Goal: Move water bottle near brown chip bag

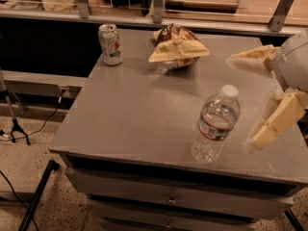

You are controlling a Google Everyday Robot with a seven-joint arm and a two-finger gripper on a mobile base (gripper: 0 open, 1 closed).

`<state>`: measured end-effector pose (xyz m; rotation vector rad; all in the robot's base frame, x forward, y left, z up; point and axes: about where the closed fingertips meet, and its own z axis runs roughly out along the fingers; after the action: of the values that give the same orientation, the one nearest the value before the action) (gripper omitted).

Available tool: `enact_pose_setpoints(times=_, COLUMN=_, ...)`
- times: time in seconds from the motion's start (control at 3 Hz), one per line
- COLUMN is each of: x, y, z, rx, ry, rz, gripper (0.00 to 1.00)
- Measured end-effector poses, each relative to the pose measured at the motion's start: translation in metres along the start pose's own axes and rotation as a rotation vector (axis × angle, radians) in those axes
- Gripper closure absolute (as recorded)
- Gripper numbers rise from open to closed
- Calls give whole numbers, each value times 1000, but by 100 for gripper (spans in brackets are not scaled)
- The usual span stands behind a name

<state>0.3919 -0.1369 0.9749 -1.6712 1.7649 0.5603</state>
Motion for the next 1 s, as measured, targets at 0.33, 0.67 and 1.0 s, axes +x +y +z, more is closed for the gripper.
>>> enact_pose_setpoints(times=0.33, x=3, y=-4, z=8, rx=0, ry=-24, rz=-1, gripper=0)
enact_pose_setpoints(times=0.67, x=5, y=-3, z=18, rx=-39, ry=-55, rz=9, gripper=0)
enact_pose_setpoints(times=1.0, x=3, y=-2, z=18, rx=-40, ry=-56, rz=7, gripper=15)
